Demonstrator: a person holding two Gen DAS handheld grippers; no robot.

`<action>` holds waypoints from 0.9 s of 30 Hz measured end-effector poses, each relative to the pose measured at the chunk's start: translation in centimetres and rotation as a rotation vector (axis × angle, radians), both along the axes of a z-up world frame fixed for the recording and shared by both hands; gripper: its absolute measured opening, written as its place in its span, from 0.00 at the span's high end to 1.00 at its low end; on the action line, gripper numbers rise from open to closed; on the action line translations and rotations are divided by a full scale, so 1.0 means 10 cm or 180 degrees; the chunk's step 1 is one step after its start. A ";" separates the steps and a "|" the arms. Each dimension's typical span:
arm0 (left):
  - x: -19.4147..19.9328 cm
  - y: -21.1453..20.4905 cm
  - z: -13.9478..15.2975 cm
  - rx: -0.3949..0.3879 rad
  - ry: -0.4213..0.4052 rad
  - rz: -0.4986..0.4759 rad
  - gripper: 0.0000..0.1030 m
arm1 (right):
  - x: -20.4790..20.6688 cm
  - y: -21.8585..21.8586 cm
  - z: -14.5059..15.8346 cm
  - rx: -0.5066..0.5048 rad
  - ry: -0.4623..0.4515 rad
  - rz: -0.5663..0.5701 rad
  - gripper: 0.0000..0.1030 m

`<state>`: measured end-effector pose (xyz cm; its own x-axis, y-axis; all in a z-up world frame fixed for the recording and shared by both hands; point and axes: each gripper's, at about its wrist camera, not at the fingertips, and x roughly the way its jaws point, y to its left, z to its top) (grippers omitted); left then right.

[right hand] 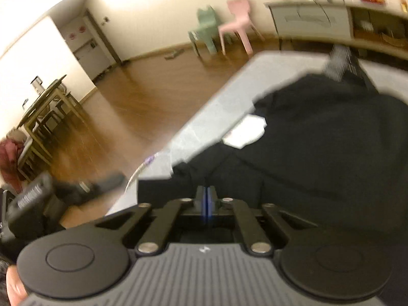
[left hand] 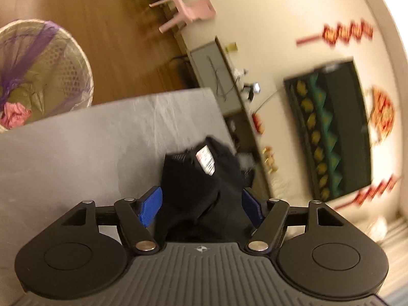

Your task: Fold clothes

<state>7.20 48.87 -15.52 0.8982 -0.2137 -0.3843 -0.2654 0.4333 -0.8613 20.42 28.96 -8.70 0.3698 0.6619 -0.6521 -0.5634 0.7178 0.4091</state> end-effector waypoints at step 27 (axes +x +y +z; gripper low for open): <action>-0.40 -0.03 -0.04 -0.0073 0.0365 0.0733 0.94 | -0.33 0.52 -0.21 -0.0033 -0.0114 0.0381 0.98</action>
